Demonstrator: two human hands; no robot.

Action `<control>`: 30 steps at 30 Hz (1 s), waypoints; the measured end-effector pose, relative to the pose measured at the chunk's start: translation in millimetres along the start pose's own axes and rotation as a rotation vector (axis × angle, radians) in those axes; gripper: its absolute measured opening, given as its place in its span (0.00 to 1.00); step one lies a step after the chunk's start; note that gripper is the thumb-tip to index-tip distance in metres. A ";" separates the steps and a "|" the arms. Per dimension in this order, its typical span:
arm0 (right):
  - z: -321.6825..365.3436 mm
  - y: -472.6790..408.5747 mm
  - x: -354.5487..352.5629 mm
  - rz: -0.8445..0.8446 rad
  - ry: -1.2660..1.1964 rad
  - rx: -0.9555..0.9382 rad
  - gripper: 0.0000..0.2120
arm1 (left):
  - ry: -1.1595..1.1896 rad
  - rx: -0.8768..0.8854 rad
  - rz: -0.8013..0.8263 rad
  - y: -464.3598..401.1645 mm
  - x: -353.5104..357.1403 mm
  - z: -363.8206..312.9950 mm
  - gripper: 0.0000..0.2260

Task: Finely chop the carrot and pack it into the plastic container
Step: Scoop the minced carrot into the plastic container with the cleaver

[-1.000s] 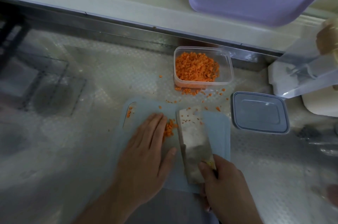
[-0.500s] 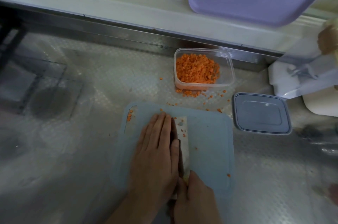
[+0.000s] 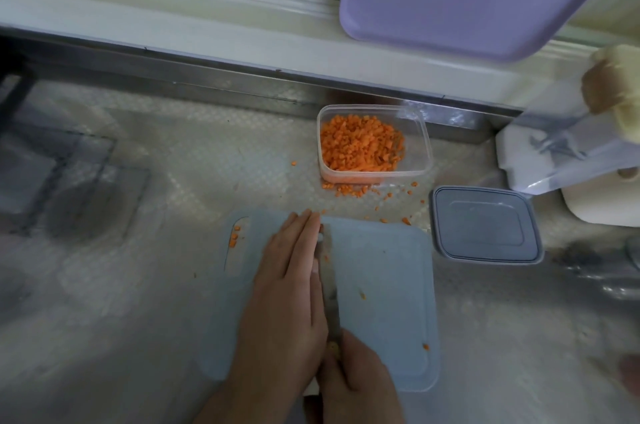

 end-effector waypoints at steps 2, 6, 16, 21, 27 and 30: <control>11.7 1.3 -20.1 -0.056 -0.136 -0.008 0.27 | 0.001 0.039 -0.001 -19.5 -2.3 -22.6 0.23; 50.6 -8.8 -77.7 -0.068 -0.259 -0.143 0.12 | 0.023 0.164 -0.015 -82.9 0.5 -78.0 0.23; 80.4 -71.6 -151.0 -0.134 -0.512 -0.122 0.10 | -0.047 0.292 0.111 -203.8 37.9 -80.2 0.06; 64.1 -71.1 -161.2 -0.141 -0.435 -0.167 0.11 | -0.220 0.370 0.062 -203.5 24.5 -77.2 0.05; 58.2 -69.4 -163.6 -0.115 -0.338 -0.202 0.13 | -0.189 0.243 0.084 -196.5 14.9 -64.7 0.02; 57.2 -69.3 -164.4 -0.135 -0.295 -0.202 0.13 | -0.166 0.274 0.006 -191.7 8.8 -69.8 0.06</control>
Point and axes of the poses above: each hand's wrist, its own y-axis away from the middle knuckle, its own x-axis out of the palm, z = x × y, the point moved 6 cm from there along -y, towards the middle knuckle, and after that the axes turned 3 degrees about -x, right-handed, at the moved point
